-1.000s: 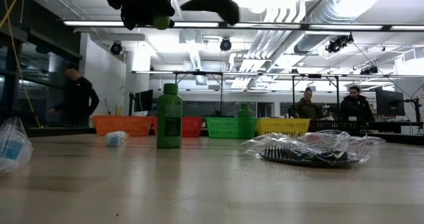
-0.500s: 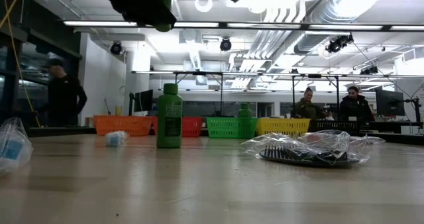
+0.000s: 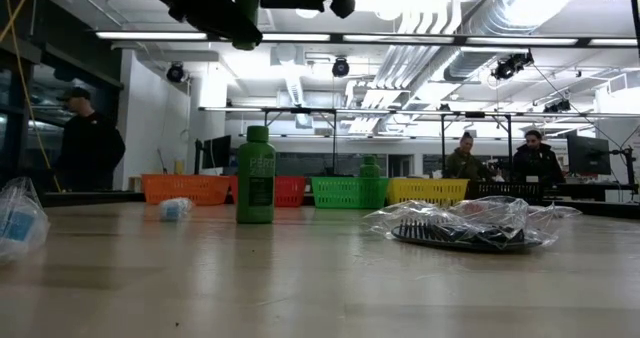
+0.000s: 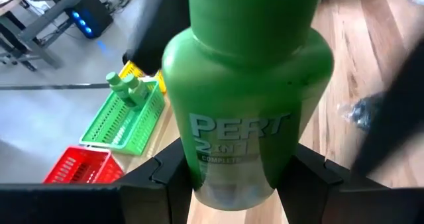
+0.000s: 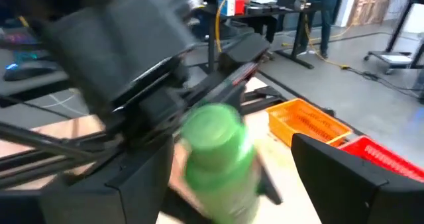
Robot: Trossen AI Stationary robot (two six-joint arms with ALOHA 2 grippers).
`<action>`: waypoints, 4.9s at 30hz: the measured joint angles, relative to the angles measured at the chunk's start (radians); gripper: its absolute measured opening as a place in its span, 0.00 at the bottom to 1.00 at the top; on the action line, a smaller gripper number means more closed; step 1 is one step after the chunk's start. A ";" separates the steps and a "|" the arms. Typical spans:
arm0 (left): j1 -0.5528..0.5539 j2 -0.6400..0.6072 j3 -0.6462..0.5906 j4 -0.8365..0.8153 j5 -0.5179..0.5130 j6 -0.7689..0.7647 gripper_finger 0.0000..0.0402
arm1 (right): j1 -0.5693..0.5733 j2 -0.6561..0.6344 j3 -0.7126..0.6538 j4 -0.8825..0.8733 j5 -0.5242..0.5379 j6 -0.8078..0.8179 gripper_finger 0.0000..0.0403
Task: Pick & Place Travel size toiletries
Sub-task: Put the green shampoo into the green bin
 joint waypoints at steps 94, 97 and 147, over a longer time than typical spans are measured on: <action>0.000 -0.538 0.019 -0.718 -0.206 -0.462 0.62 | -0.661 -0.021 0.000 -0.423 -0.283 0.317 0.23; 0.000 -0.535 0.019 -0.718 -0.207 -0.475 0.62 | -0.668 0.020 -0.001 -0.424 -0.261 0.395 0.23; 0.000 -0.535 0.018 -0.722 -0.210 -0.487 0.62 | -0.788 0.159 0.000 -0.459 -0.352 0.233 0.25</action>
